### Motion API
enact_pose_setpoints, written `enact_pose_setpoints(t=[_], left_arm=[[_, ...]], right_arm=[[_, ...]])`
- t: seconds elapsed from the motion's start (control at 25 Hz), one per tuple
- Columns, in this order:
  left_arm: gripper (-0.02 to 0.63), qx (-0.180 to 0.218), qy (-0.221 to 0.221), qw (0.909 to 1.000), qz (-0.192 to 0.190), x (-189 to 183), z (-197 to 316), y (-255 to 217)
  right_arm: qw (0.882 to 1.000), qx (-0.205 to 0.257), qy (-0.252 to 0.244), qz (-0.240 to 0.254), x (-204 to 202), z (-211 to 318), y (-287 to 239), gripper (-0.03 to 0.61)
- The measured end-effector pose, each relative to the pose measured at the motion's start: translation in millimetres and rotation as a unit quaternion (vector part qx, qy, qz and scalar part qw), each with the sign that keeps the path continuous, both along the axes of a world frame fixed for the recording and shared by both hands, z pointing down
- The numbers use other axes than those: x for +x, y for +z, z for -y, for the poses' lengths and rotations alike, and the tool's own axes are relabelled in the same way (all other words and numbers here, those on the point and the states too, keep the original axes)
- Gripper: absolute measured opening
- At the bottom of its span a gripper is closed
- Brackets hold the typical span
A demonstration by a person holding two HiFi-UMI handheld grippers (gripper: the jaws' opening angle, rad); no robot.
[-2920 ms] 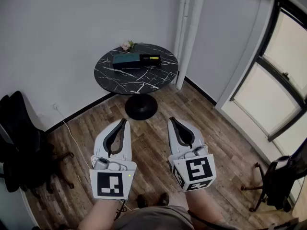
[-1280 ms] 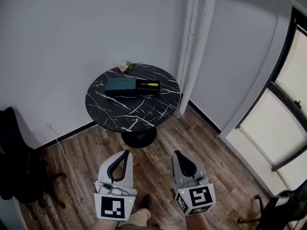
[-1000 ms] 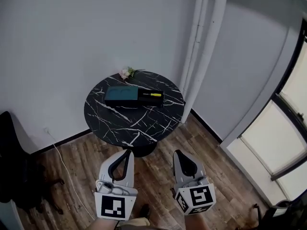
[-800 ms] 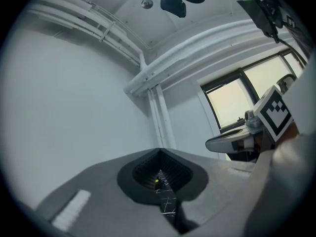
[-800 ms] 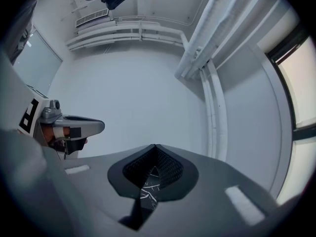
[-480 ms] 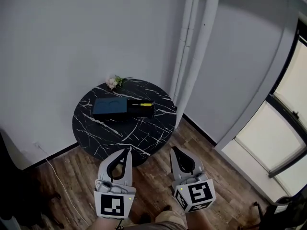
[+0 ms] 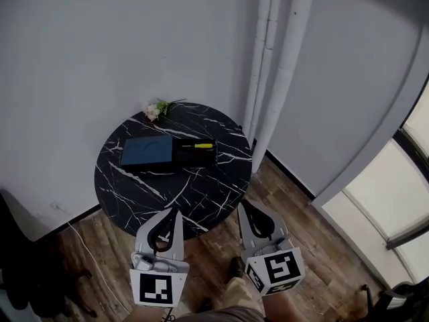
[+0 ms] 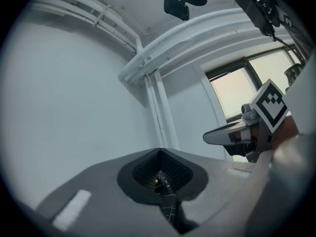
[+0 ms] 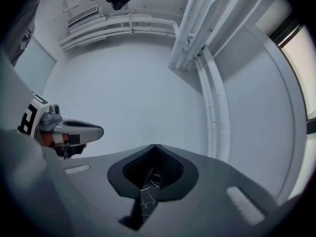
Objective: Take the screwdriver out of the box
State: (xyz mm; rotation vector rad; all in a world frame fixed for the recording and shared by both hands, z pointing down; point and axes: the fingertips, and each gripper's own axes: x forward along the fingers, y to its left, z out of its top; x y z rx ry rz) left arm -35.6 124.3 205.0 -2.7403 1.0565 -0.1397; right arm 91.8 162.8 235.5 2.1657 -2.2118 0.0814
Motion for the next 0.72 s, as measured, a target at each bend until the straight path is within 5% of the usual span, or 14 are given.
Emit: enact_pose_setpoints(t=[0.28, 0.72], left_arm=[[0.002, -0.010, -0.044, 0.9988, 0.020, 56, 57, 7], [0.000, 0.042, -0.117, 0.9922, 0.006, 98, 110, -34]], right_arm=[[0.998, -0.007, -0.053, 0.015, 55, 73, 12, 0.026], [0.990, 0.022, -0.139, 0.000, 97, 149, -21, 0.026]])
